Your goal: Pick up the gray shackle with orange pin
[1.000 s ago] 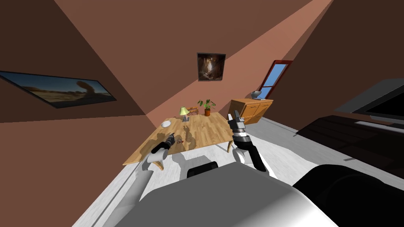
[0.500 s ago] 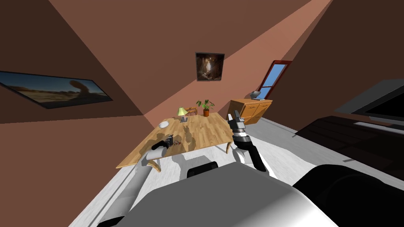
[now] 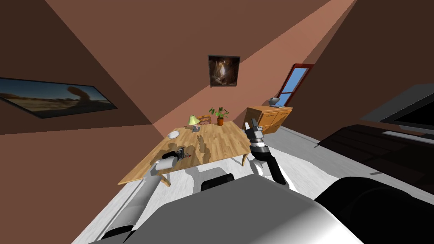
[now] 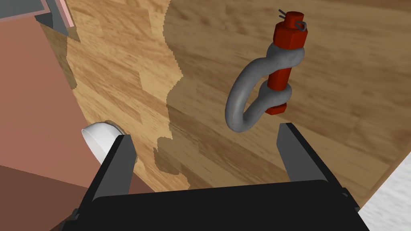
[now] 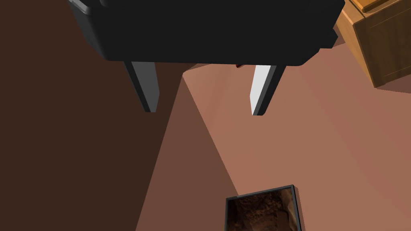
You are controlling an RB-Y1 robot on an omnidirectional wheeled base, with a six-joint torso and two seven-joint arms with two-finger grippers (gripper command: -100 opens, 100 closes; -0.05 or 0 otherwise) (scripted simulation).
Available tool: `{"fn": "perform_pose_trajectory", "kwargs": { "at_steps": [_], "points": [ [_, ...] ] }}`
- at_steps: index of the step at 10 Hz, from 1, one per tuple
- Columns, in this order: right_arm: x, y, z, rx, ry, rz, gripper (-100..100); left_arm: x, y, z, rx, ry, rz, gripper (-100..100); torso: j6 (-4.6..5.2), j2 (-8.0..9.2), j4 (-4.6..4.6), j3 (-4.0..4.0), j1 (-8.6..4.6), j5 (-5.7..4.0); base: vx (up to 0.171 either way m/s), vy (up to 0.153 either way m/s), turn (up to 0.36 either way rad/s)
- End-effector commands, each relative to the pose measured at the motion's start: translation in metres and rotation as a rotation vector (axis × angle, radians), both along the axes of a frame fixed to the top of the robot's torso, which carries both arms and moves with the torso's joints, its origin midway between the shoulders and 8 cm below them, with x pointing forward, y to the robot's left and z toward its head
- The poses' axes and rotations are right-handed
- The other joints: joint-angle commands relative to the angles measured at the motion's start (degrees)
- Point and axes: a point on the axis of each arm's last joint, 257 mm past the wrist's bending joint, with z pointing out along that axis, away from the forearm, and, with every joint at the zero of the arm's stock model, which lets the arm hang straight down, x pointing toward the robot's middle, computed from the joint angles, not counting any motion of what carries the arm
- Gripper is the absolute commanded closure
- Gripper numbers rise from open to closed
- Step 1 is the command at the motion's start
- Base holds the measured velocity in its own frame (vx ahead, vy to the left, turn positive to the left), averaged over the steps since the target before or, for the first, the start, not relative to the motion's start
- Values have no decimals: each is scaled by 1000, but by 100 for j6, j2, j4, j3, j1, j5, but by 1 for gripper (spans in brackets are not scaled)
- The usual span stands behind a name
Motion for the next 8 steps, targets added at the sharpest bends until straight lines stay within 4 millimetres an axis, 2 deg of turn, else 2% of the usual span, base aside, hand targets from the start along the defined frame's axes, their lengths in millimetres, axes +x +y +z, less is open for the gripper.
{"fn": "perform_pose_trajectory", "kwargs": {
  "at_steps": [1, 2, 3, 8],
  "points": [
    [0, 0, 0, 0, 0, 0, 0, -4, 13, -6, 7, 54, 20, -100, 0, 0, 0, 0, 0, 0, 15, -67, -6],
    [0, 0, 0, 0, 0, 0, 0, -7, 23, -9, 13, 84, 36, -100, 0, -1, 0, 0, -2, -1, 23, -93, -7],
    [0, 0, 0, 0, 0, 0, 0, -9, 23, -11, 13, 95, 37, -100, 0, -3, -1, -2, -11, -2, 24, -70, 3],
    [0, 0, 0, 0, 0, 0, 0, -27, 66, -18, 36, 235, 109, -100, 0, -4, -1, -2, -13, -3, 28, -83, -5]
  ]
}}
